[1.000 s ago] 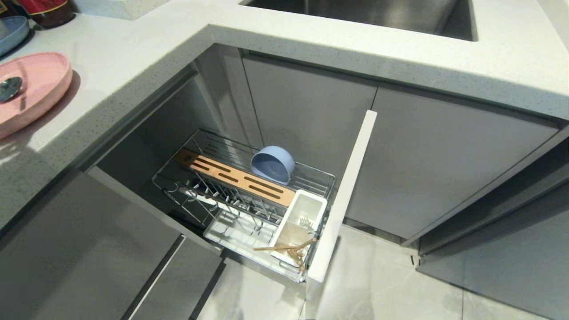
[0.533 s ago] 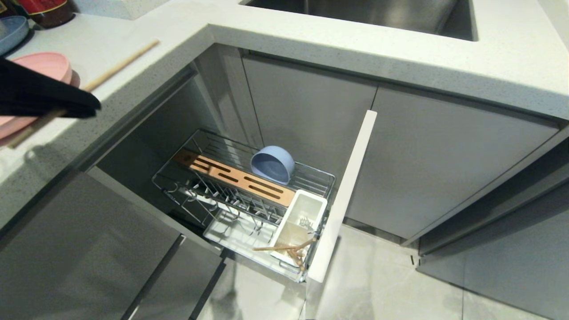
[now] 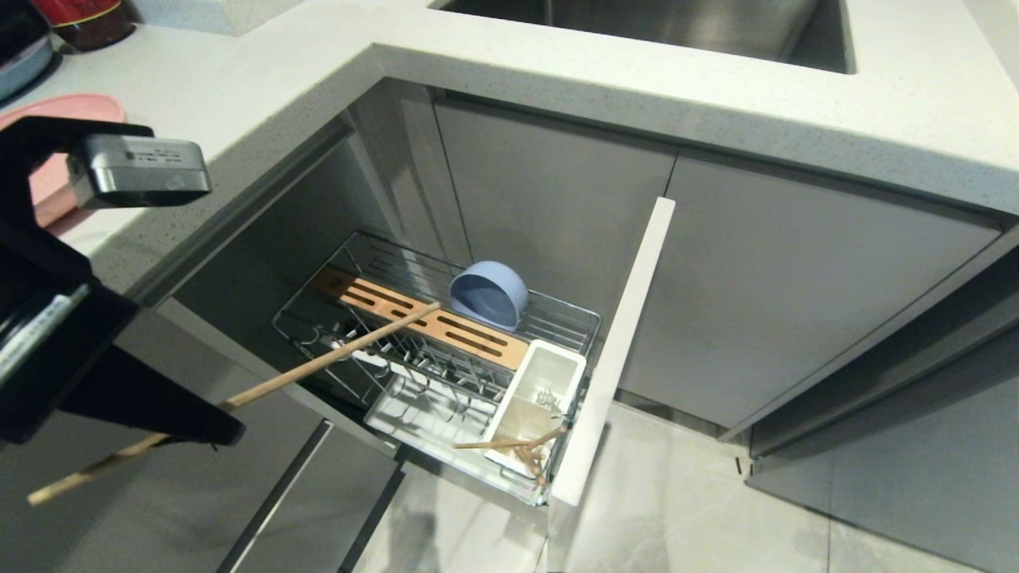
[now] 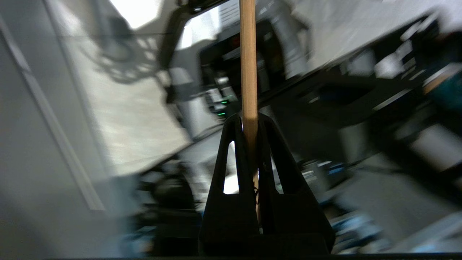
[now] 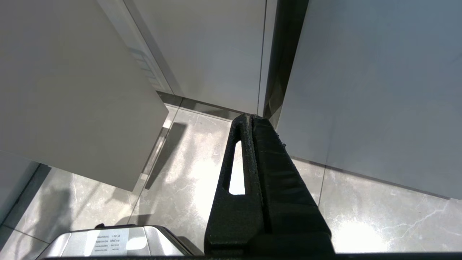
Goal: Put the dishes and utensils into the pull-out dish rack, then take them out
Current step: Pick up the chopsticks and place it in the cupboard
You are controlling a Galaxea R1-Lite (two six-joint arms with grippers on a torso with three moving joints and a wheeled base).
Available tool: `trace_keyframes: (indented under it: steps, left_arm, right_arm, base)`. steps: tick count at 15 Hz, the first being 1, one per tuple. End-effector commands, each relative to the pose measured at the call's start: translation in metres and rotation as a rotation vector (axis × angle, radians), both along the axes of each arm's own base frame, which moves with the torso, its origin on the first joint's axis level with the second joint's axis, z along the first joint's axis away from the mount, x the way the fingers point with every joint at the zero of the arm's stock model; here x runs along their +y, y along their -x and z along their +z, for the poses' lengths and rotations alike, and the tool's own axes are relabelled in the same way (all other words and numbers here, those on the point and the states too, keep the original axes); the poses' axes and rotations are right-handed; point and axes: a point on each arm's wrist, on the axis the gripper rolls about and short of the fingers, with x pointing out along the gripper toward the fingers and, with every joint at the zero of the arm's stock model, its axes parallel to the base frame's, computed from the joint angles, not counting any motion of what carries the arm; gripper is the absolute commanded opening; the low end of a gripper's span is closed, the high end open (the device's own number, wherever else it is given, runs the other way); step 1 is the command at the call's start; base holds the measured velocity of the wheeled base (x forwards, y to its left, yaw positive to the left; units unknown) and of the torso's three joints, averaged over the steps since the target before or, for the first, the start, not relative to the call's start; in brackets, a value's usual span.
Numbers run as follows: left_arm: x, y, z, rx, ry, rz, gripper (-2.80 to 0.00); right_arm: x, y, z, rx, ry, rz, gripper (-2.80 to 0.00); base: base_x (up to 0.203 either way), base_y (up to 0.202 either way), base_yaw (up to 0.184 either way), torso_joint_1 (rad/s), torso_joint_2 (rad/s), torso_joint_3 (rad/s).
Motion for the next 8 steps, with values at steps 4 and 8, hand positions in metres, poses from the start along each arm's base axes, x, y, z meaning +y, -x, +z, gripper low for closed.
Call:
trace_keyframes:
  steps: [4,8]
  left_arm:
    - [-0.016,-0.032,-0.022,-0.065,-0.324,-0.24,-2.8]
    - [-0.049,-0.062,-0.048,0.013,-0.424,-0.294,-2.8]
  right_arm:
    - [0.0,0.0,0.0,-0.005,0.0,-0.001,-2.8]
    - [0.0,0.0,0.0,-0.005,0.0,0.0,-2.8]
  base:
    - [0.0,0.0,0.0,0.0,0.0,0.0]
    - [0.0,0.0,0.0,0.0,0.0,0.0]
